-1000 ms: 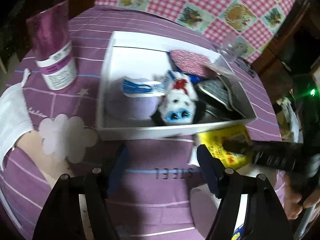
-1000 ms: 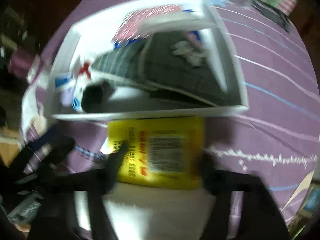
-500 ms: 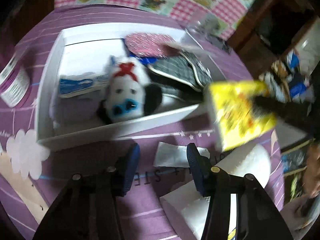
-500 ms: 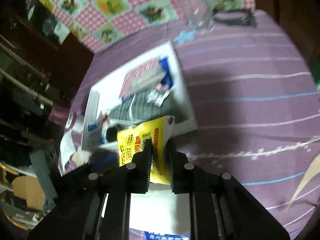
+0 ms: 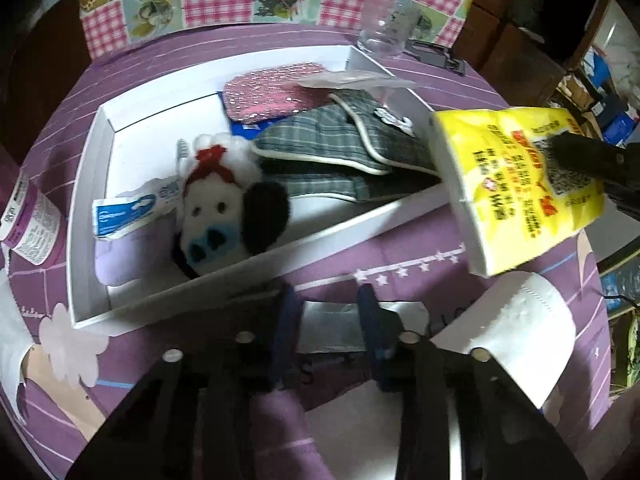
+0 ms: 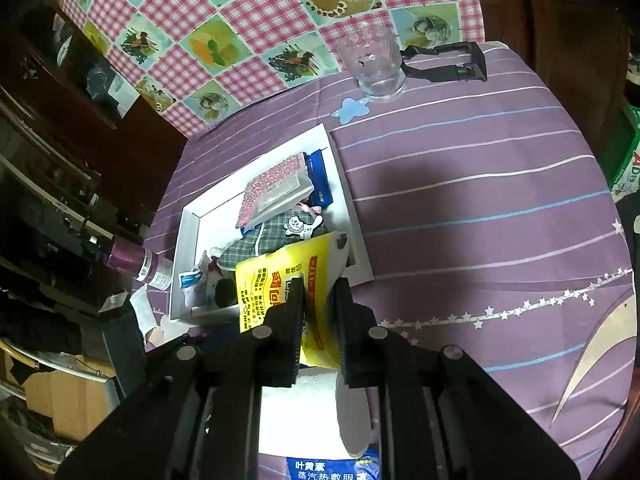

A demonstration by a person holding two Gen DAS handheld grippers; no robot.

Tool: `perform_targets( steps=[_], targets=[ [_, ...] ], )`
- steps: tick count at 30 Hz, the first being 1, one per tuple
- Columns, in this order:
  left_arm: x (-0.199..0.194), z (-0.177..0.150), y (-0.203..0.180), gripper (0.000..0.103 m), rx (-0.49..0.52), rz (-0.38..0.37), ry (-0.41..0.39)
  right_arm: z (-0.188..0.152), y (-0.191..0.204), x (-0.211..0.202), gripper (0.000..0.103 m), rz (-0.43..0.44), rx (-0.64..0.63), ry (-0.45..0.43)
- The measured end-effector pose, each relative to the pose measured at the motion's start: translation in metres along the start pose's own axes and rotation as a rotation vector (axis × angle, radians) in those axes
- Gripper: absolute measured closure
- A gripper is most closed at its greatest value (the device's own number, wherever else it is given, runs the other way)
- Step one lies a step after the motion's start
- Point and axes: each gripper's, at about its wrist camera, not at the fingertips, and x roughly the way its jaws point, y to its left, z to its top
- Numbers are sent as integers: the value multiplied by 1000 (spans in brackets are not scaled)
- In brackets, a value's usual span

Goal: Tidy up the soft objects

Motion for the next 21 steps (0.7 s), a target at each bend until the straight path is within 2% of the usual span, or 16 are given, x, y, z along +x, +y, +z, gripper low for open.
perform_targets(
  steps=[3, 5, 8, 12, 17, 21],
  targets=[
    [3, 2, -3, 97, -3, -24, 9, 0, 0, 1, 87, -8, 2, 1],
    [5, 3, -3, 101, -8, -22, 8, 0, 0, 1, 87, -14, 2, -2],
    [4, 1, 5, 103, -33, -54, 8, 0, -1, 0, 87, -10, 6, -6],
    [6, 4, 21, 103, -121, -129, 14, 0, -1, 0, 87, 4, 7, -7],
    [-16, 5, 35, 103, -182, -229, -61, 1, -1, -1, 87, 14, 11, -13],
    [-32, 8, 36, 103, -183, -250, -112, 1, -3, 0, 87, 5, 21, -16]
  ],
)
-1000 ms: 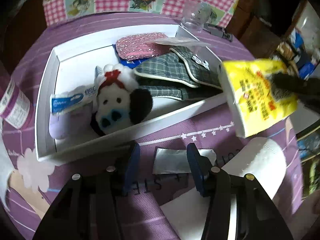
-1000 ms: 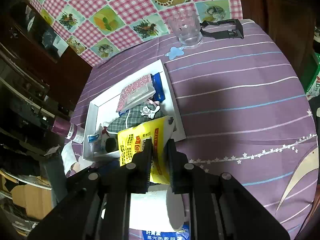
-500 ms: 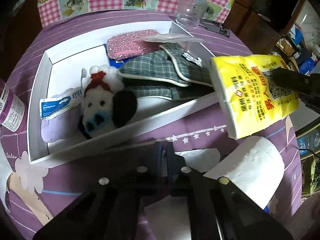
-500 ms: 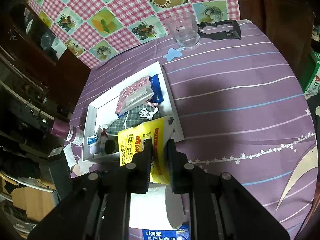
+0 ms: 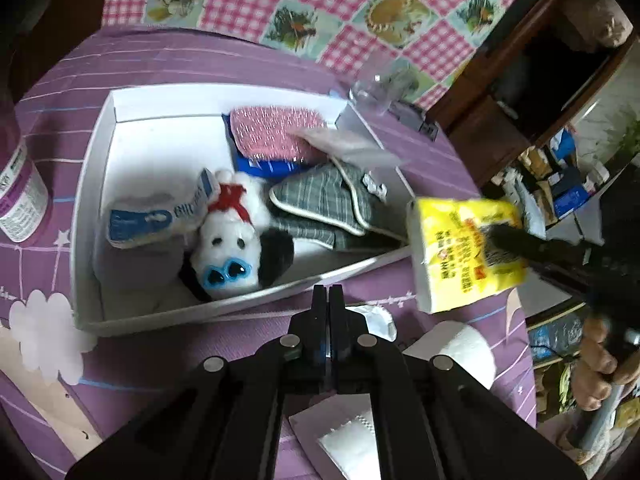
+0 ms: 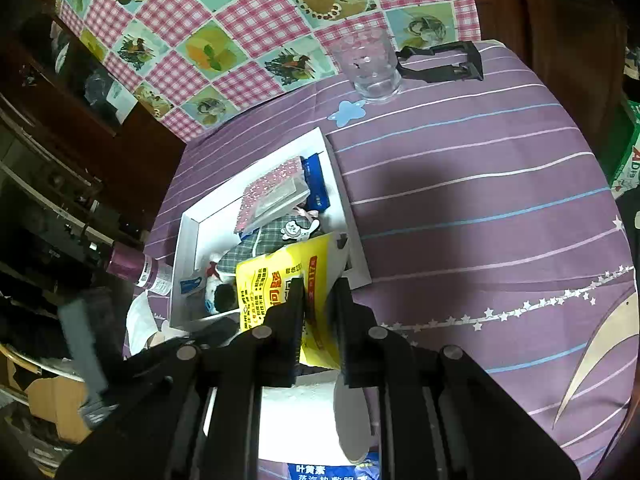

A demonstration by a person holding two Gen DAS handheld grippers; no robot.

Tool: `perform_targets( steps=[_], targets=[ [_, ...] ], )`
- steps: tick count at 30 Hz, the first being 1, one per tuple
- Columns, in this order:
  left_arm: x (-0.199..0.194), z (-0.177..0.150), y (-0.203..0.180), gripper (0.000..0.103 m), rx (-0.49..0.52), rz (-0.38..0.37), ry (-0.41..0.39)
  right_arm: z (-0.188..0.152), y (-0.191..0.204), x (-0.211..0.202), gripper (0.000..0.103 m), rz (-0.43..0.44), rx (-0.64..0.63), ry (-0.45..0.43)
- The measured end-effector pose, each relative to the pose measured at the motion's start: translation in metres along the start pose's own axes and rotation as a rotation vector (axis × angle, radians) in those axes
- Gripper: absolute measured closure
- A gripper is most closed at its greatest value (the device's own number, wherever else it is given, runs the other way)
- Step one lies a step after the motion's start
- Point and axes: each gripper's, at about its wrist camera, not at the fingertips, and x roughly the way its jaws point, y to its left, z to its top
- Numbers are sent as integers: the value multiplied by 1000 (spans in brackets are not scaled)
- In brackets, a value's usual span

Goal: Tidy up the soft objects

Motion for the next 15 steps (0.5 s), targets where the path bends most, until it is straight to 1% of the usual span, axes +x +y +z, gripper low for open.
perform_targets(
  steps=[3, 5, 9, 12, 15],
  targets=[
    [-5, 2, 4, 103, -22, -10, -20, 1, -1, -1, 87, 8, 7, -5],
    [-12, 4, 8, 103, -36, -22, -54, 1, -1, -3, 87, 16, 14, -16],
    [-34, 7, 16, 103, -58, -22, -179, 1, 2, -8, 87, 36, 22, -73],
    [-48, 8, 22, 103, -77, 26, -273, 2, 11, -9, 87, 57, 23, -109],
    [-55, 8, 34, 103, -128, 50, -364, 6, 17, -3, 87, 88, 43, -121]
  ],
)
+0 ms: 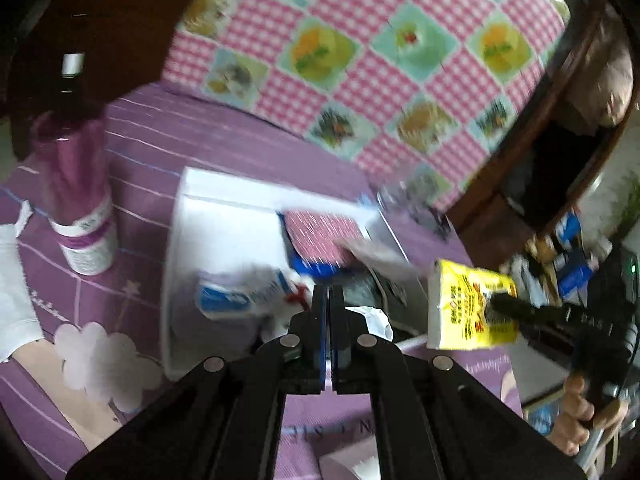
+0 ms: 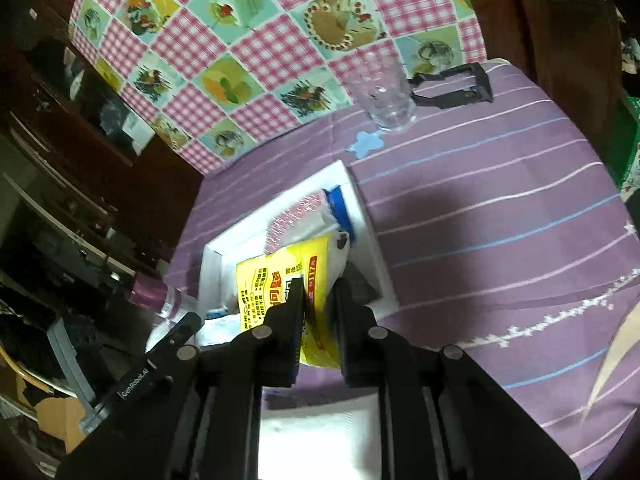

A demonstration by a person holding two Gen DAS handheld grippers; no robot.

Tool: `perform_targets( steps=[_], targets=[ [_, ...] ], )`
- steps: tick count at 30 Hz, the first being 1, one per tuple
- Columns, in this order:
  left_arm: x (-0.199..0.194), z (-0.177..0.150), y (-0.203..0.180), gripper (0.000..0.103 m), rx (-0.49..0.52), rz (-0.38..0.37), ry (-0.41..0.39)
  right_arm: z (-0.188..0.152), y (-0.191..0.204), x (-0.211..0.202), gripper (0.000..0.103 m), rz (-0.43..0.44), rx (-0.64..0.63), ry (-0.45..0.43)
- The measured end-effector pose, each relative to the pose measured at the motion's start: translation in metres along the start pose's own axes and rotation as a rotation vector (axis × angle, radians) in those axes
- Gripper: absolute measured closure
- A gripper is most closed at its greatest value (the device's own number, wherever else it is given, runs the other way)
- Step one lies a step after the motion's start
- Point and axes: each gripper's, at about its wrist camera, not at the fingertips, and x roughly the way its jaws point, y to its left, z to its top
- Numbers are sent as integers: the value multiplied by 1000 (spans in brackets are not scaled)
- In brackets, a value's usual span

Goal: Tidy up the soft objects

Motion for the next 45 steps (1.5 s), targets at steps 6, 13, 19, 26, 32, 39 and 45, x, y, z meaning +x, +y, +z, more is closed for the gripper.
perform_targets(
  steps=[6, 13, 19, 26, 32, 39, 45],
  targets=[
    [5, 0, 20, 103, -29, 134, -75, 25, 20, 26, 87, -15, 24, 2],
    [22, 0, 23, 103, -11, 238, -45, 48, 37, 60, 87, -53, 33, 7],
    [25, -2, 19, 103, 13, 294, -40, 48, 32, 82, 86, -7, 72, 10],
    [27, -3, 18, 51, 26, 289, -16, 39, 40, 85, 44, 19, 37, -33],
    [10, -1, 9, 35, 57, 297, -96, 33, 48, 54, 38, -3, -63, -97],
    [9, -6, 5, 34, 68, 301, -89, 10, 33, 17, 38, -32, -134, -126],
    [4, -12, -4, 34, 96, 291, -112, -9, 12, -7, 38, -52, -182, -168]
  ],
)
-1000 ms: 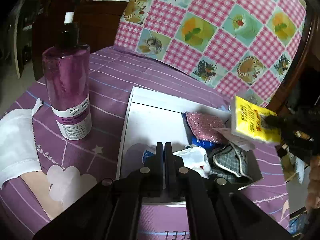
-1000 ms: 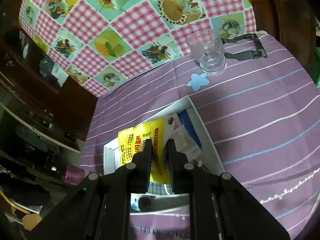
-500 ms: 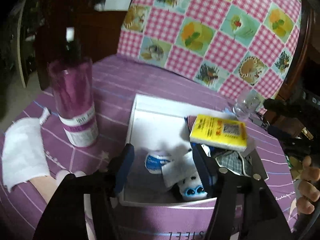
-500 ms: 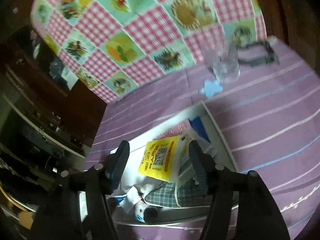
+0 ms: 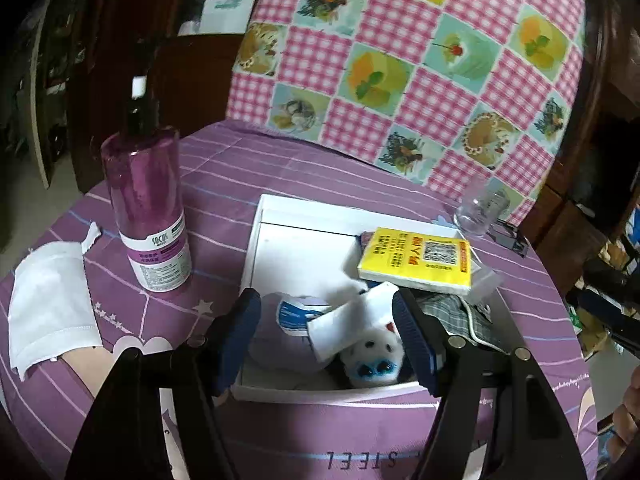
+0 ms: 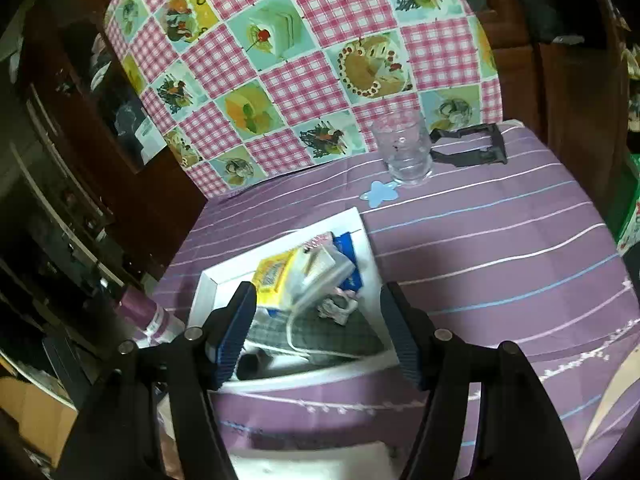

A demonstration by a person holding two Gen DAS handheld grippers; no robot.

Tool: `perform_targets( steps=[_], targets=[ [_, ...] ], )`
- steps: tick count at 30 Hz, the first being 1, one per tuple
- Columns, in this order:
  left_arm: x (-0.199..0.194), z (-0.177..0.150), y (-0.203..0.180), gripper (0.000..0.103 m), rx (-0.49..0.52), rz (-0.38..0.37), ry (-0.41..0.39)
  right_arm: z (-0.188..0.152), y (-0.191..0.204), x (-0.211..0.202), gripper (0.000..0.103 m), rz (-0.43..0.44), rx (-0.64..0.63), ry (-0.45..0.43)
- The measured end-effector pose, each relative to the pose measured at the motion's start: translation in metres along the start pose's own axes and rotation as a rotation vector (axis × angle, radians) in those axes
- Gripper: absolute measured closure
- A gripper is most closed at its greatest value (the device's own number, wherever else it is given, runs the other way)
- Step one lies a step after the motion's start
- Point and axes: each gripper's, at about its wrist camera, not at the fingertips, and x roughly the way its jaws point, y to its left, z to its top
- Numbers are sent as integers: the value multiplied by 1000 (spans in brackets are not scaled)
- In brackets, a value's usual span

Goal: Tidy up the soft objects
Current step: 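Move the right gripper from the box to the blue eye-mask packet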

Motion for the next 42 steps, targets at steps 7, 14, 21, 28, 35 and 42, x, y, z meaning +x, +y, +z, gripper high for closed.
perform_targets(
  steps=[7, 14, 21, 28, 35, 42],
  targets=[
    [-8, -10, -11, 28, 45, 7, -23, -21, -12, -27, 38, -61, -103, -83],
    [-13, -18, -21, 28, 94, 11, -35, -53, -27, -42, 38, -88, -226, -41],
    [-24, -19, -18, 28, 84, 7, -38, -78, -51, -63, 38, -102, -206, 23],
    [-43, -20, -22, 28, 81, -118, 50, -90, -40, -85, 38, -47, -248, 6],
    [-80, -17, -36, 28, 108, -133, 25, -91, -23, -94, 38, 0, -274, -46],
    [-123, -23, -59, 28, 189, -121, -33, -80, -9, -95, 38, 44, -224, -67]
  ],
)
